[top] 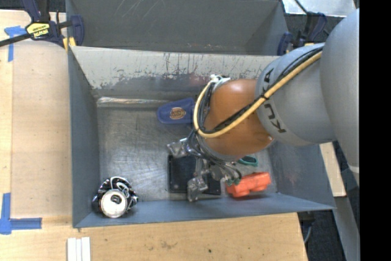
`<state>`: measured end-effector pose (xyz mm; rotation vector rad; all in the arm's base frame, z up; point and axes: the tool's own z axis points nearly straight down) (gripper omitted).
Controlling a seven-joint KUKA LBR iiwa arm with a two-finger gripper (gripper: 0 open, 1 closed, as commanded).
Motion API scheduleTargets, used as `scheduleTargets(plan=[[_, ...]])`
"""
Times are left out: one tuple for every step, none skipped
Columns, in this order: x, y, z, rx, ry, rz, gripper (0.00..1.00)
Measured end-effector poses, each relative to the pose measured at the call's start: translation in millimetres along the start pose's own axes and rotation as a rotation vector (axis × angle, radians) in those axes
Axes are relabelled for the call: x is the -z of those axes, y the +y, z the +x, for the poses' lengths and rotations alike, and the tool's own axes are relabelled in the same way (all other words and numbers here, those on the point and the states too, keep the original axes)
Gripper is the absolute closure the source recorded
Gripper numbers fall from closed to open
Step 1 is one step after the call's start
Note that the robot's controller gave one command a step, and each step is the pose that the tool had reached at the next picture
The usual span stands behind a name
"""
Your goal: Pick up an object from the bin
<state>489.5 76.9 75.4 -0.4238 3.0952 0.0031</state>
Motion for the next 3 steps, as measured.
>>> scheduleTargets(plan=[[2.7,-25.7,-12.2,0.424,-0.022,0.001,1.0],[2.7,-25.7,-12.2,0.424,-0.022,0.001,1.0],[2.8,-28.9,-9.6,0.444,-0.024,0.001,1.0]])
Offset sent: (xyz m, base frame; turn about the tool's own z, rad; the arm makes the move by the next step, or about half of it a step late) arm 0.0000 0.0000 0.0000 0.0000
